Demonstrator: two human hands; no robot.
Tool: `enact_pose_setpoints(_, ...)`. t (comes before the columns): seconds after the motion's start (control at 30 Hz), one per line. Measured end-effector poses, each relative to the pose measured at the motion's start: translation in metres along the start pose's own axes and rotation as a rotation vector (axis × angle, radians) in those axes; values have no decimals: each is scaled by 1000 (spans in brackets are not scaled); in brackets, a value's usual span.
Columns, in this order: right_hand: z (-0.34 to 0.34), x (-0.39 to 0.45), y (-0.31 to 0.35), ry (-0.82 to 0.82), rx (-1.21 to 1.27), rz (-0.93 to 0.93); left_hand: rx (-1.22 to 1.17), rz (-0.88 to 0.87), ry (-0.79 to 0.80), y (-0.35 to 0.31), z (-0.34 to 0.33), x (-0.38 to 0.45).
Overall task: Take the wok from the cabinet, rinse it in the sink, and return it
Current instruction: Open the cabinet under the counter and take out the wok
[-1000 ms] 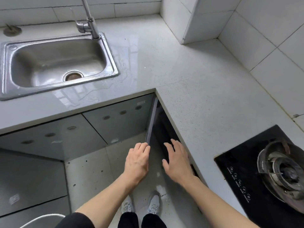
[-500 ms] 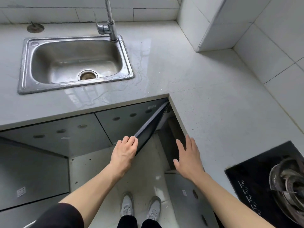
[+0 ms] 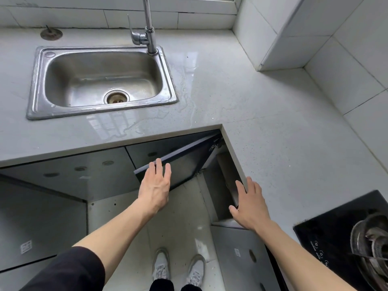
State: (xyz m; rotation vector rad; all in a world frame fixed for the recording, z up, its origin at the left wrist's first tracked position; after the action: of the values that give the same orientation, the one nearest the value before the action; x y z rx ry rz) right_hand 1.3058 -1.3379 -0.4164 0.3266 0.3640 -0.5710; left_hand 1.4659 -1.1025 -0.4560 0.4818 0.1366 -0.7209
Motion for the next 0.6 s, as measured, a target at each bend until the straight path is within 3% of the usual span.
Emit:
enact_pose_setpoints(0.13, 2, 1, 1, 4, 11, -4, -31, 11, -17, 18, 2, 13)
enact_pose_setpoints(0.3, 1, -1, -1, 4, -16, 11, -296, 95, 43, 37, 4, 26)
enact_pose_setpoints(0.6, 7, -1, -2, 22, -18, 46, -357, 2, 17, 47, -2, 35)
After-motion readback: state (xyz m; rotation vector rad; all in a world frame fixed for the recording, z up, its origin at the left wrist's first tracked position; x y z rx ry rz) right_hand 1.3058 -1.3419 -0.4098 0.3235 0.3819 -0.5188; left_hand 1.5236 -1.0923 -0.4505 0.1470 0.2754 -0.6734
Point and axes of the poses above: each hand's wrist, its own x-axis towards the middle knuckle, its own z-axis out of the back of the hand, y = z × x, the point moved 1 cm from there along x, towards the middle knuckle, and after that the axes turned 15 degrees about x, right-handed, at the moved point
